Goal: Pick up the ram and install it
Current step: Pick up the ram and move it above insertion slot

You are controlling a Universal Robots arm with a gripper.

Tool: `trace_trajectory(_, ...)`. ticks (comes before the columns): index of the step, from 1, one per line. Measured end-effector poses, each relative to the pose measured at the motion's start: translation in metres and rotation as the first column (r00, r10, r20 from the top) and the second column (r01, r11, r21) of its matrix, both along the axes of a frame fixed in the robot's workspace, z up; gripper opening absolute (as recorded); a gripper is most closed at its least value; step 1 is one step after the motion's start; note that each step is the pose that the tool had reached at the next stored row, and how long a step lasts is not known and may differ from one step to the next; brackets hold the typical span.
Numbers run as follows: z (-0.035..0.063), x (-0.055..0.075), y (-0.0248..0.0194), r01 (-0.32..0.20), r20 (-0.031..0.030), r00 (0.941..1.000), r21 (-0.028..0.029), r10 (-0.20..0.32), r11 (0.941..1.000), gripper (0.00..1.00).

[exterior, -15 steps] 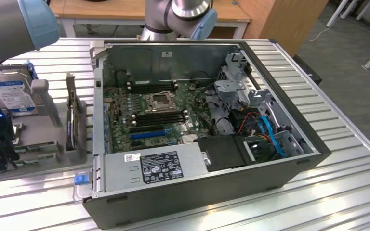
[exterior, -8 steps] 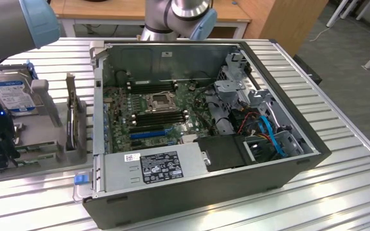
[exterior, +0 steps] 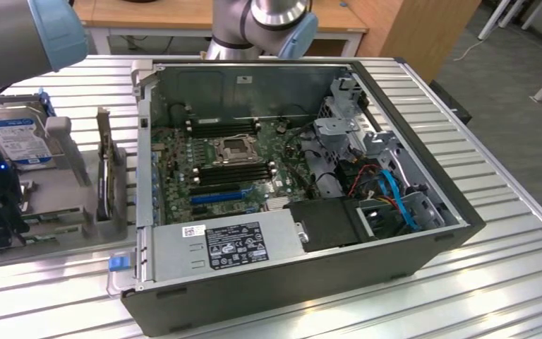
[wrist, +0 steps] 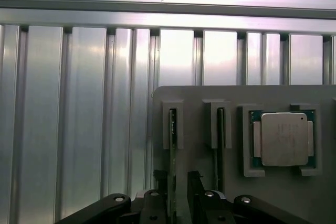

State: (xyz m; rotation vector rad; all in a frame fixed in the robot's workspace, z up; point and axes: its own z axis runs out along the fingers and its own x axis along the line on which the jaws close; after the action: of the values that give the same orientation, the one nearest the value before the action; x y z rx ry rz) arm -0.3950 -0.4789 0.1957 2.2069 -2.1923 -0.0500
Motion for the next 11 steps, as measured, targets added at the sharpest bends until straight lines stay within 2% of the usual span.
trace_trajectory(11, 0.0000, 0.0000, -0.0010, 0.001, -0.0001, 1.0000, 0.0000, -0.001, 1.0000, 0.28)
